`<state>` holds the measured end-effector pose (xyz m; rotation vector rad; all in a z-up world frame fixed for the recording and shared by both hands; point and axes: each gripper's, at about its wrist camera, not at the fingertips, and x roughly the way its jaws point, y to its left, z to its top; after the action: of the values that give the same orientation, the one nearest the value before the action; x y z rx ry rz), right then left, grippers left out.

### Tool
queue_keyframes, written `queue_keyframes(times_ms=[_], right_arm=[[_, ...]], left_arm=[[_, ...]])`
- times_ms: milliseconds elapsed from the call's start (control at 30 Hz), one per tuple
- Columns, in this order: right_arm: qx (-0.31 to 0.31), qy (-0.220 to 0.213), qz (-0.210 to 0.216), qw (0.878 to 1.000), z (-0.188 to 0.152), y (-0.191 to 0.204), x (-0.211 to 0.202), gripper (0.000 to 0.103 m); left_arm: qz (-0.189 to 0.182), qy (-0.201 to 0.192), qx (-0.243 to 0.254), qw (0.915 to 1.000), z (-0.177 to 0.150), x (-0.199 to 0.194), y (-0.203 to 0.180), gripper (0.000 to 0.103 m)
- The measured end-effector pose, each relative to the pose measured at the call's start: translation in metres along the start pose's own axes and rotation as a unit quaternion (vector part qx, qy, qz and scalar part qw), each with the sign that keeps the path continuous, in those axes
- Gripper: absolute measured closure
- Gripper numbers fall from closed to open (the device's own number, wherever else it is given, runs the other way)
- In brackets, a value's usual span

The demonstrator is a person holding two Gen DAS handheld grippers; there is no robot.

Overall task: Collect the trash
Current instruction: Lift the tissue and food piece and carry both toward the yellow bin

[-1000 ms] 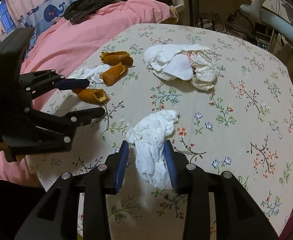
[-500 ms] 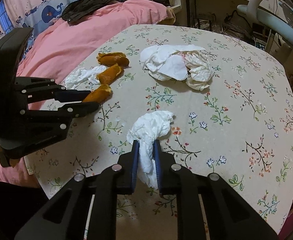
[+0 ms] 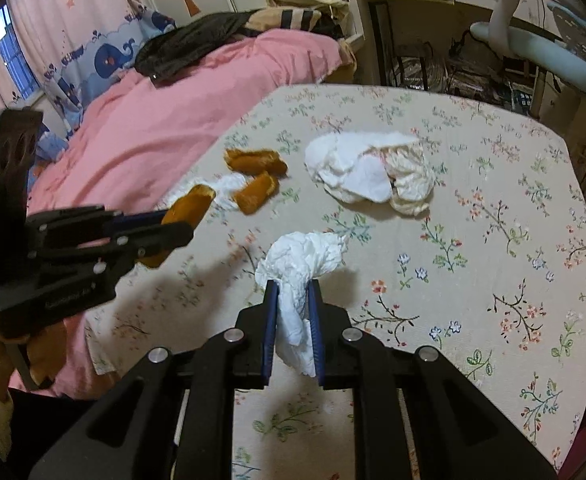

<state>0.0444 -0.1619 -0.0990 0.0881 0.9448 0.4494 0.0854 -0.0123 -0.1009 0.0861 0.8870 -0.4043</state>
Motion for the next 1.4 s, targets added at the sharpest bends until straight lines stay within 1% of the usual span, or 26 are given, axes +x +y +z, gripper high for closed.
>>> queue_keyframes(times_ms=[133, 233, 367, 567, 767, 833, 1033, 1400], right_arm=[[0.01, -0.016, 0.01, 1.0, 0.001, 0.005, -0.011, 0.087], [0.015, -0.028, 0.012, 0.999, -0.001, 0.008, -0.019, 0.087], [0.021, -0.042, 0.01, 0.999, -0.006, 0.01, -0.03, 0.087], [0.029, -0.076, 0.012, 0.997, -0.015, 0.015, -0.052, 0.087], [0.014, -0.099, 0.009, 0.995, -0.028, 0.029, -0.068, 0.087], [0.005, -0.101, 0.004, 0.995, -0.033, 0.034, -0.069, 0.087], [-0.004, -0.101, 0.011, 0.995, -0.051, 0.048, -0.076, 0.087], [0.001, -0.072, 0.024, 0.997, -0.098, 0.066, -0.079, 0.087]], left_arm=[[-0.002, -0.024, -0.018, 0.9995, -0.004, -0.019, -0.001, 0.084], [-0.003, -0.045, -0.041, 0.9981, -0.01, -0.038, 0.001, 0.084], [-0.001, -0.07, -0.056, 0.996, -0.017, -0.059, 0.002, 0.084], [0.01, -0.088, -0.052, 0.9947, -0.028, -0.078, -0.004, 0.084], [0.025, -0.096, -0.04, 0.9942, -0.04, -0.091, -0.014, 0.084], [0.027, -0.098, -0.038, 0.9941, -0.043, -0.095, -0.016, 0.084], [0.04, -0.107, -0.03, 0.993, -0.058, -0.109, -0.022, 0.084], [0.046, -0.105, -0.022, 0.9931, -0.084, -0.124, -0.033, 0.084]])
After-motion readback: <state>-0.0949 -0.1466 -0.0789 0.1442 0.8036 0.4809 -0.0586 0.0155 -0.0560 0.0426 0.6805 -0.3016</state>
